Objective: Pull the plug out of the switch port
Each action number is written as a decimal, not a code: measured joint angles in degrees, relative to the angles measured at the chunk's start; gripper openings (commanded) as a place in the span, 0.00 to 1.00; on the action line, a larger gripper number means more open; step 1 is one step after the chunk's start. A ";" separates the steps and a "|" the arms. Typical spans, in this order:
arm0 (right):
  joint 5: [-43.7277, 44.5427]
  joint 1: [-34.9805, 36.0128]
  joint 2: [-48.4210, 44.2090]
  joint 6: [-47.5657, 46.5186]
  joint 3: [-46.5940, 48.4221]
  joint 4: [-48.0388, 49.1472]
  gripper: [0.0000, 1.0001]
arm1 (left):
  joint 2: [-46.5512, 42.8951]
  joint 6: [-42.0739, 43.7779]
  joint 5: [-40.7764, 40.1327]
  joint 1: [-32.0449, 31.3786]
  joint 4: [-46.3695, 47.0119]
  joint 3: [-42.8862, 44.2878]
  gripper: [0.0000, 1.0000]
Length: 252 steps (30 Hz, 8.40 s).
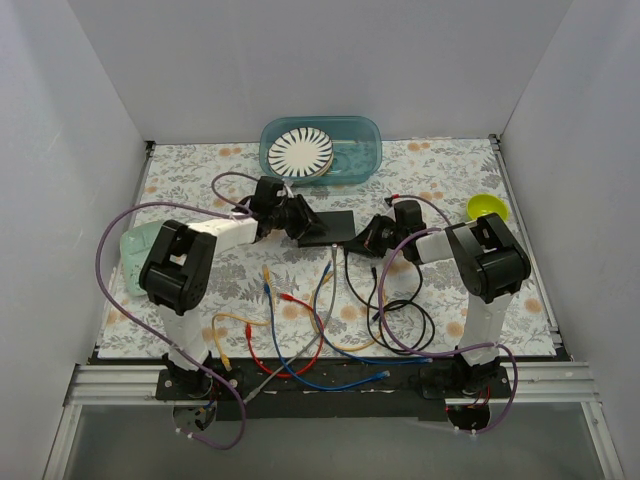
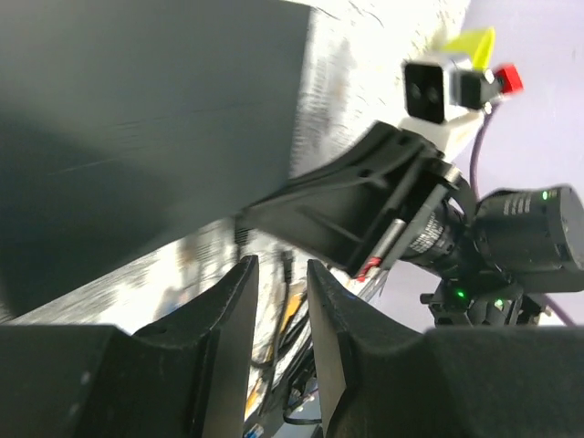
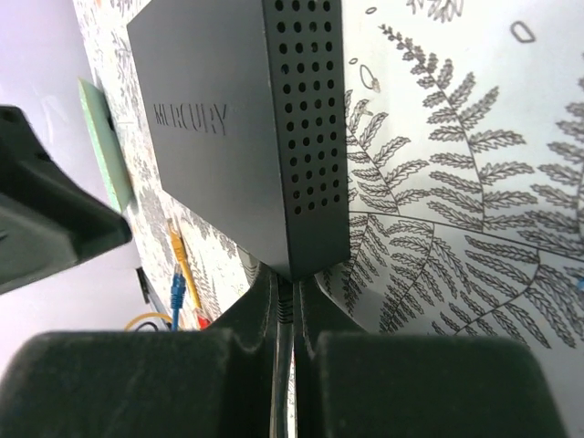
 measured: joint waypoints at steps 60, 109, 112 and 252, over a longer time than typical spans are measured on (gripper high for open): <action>11.78 3.72 -5.66 -16.65 11.37 -33.90 0.27 | 8.94 -1.46 -11.78 9.03 -10.38 8.17 0.31; 2.51 0.07 -0.48 -3.52 6.93 -11.41 0.40 | 14.49 -0.90 1.88 0.26 -5.11 15.08 0.29; 2.03 0.07 0.35 -2.64 7.37 -10.95 0.38 | 14.49 -0.35 2.21 0.26 -5.18 15.06 0.29; 35.67 1.57 -53.94 -14.51 5.05 -53.18 0.32 | -15.74 -4.79 -16.83 -22.97 -16.59 -20.00 0.24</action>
